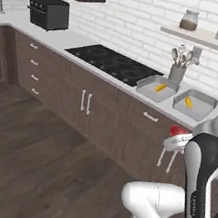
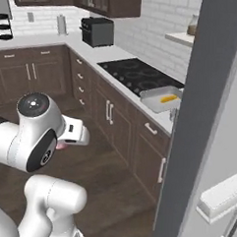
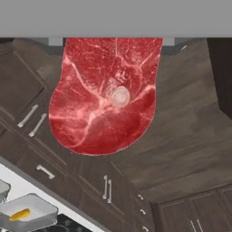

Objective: Place one corn and one steak in each tupperware on the nearby counter, to pack two identical lunches.

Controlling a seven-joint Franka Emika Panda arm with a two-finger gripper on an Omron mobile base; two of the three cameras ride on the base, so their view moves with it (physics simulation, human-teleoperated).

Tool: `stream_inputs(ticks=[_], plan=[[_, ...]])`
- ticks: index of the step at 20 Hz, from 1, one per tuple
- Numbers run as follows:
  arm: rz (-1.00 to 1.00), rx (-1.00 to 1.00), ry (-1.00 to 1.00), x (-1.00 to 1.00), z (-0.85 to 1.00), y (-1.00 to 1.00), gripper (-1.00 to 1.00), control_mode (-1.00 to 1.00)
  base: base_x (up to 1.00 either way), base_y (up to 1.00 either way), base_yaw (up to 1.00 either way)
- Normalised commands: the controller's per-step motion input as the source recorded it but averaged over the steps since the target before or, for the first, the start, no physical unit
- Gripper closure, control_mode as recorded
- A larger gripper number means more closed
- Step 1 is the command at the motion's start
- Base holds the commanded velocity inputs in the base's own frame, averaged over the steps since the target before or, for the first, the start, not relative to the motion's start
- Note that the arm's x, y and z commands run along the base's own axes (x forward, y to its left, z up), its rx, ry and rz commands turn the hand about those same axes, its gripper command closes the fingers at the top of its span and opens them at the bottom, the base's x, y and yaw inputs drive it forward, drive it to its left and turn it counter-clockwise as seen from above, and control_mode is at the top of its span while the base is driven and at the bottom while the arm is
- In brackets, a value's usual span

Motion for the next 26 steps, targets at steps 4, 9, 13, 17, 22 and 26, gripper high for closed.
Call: stream_inputs(ticks=[4, 9, 13, 17, 22, 26], plan=[[0.00, 0.00, 0.00, 0.00, 0.00, 0.00, 1.00, 1.00, 1.00, 0.04, 0.01], [0.00, 0.00, 0.00, 0.00, 0.00, 0.00, 1.00, 1.00, 1.00, -0.05, -0.25], [0.00, 0.00, 0.00, 0.00, 0.00, 0.00, 1.00, 1.00, 0.91, -0.04, -0.70], [0.00, 0.00, 0.00, 0.00, 0.00, 0.00, 1.00, 1.00, 0.59, -0.01, -0.85], [0.00, 0.00, 0.00, 0.00, 0.00, 0.00, 1.00, 1.00, 0.60, 0.24, -0.88], [0.00, 0.00, 0.00, 0.00, 0.00, 0.00, 1.00, 1.00, 0.99, 0.39, -0.60]])
